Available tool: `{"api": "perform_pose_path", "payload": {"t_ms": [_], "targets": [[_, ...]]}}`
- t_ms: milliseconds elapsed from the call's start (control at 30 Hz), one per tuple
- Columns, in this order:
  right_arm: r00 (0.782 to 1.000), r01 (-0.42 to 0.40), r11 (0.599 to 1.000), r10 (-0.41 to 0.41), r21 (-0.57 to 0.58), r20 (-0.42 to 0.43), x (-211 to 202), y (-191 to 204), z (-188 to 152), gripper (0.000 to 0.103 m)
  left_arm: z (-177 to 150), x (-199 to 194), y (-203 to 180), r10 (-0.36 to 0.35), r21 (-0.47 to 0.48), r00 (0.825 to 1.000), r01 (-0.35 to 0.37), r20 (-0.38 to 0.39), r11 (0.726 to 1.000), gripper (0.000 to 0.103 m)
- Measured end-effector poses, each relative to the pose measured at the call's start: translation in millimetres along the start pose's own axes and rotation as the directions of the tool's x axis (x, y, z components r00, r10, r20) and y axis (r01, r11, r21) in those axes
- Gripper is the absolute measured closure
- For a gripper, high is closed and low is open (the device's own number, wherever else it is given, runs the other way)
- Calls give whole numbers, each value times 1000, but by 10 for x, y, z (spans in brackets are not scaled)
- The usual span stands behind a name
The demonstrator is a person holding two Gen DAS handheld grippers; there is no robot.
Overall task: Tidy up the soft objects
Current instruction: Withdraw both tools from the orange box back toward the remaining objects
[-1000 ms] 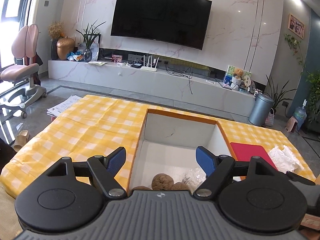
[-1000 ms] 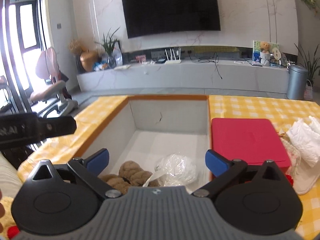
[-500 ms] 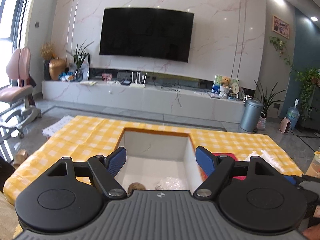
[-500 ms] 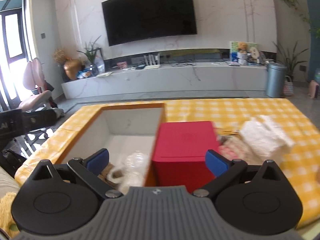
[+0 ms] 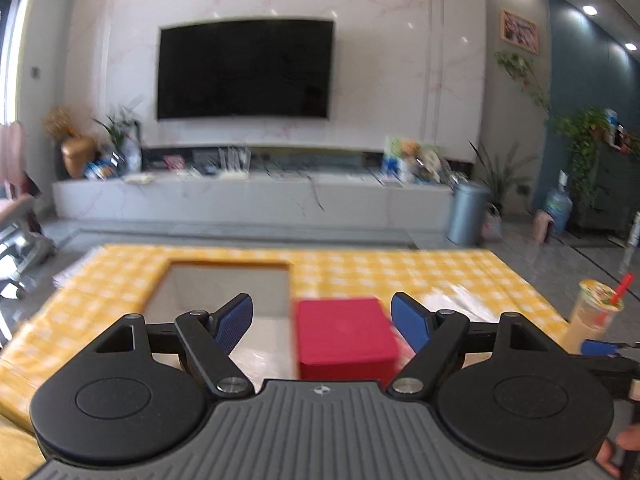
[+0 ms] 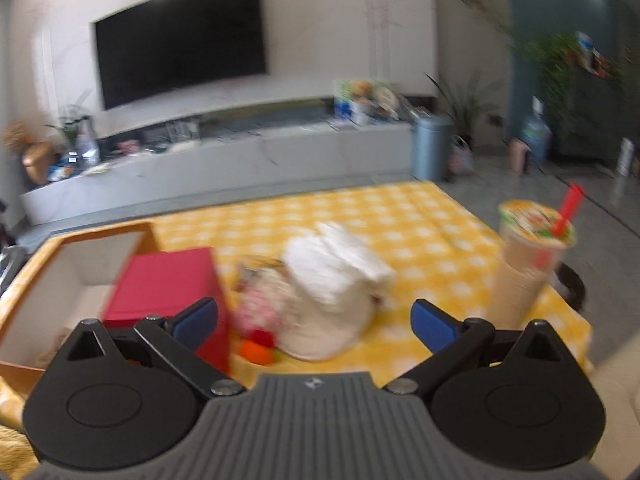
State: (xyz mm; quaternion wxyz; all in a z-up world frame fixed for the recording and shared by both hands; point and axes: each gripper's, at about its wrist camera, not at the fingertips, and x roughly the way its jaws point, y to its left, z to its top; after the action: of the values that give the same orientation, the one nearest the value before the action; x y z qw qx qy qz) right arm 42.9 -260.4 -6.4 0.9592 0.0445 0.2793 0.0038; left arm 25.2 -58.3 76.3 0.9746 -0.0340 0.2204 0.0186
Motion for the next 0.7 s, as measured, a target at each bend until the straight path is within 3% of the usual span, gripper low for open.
{"api": "perform_pose_path", "payload": {"t_ms": [100,233,367,467,533,700], "targets": [[998,32,999,-30,43,-56,186,-150,72,3,-55,174,-169,-41,-2,998,41,-48,999,11],[992,22,994,-8,110,-124,490,-202,376,3,-81,377,-358,-35,4,998,35,-53,999,11],[991,27,998,-19,65,-130,747,-127,621,3,-160,585,-489,-10,4,997,11,-73,1000,11],[992,-70,992,80,103,-96,858,-179,446,3,-275,666,-534,7,28,999,-5,-54,1000,11],[982,-127,979,146,158,-119,968,-273,268,3,-358,701,-575,-3,54,999,5,-40,999,11],[965,-27,970,88,240,-247,1261,-485,51,3,-543,709,-597,-36,68,999,39,-37,997,11]]}}
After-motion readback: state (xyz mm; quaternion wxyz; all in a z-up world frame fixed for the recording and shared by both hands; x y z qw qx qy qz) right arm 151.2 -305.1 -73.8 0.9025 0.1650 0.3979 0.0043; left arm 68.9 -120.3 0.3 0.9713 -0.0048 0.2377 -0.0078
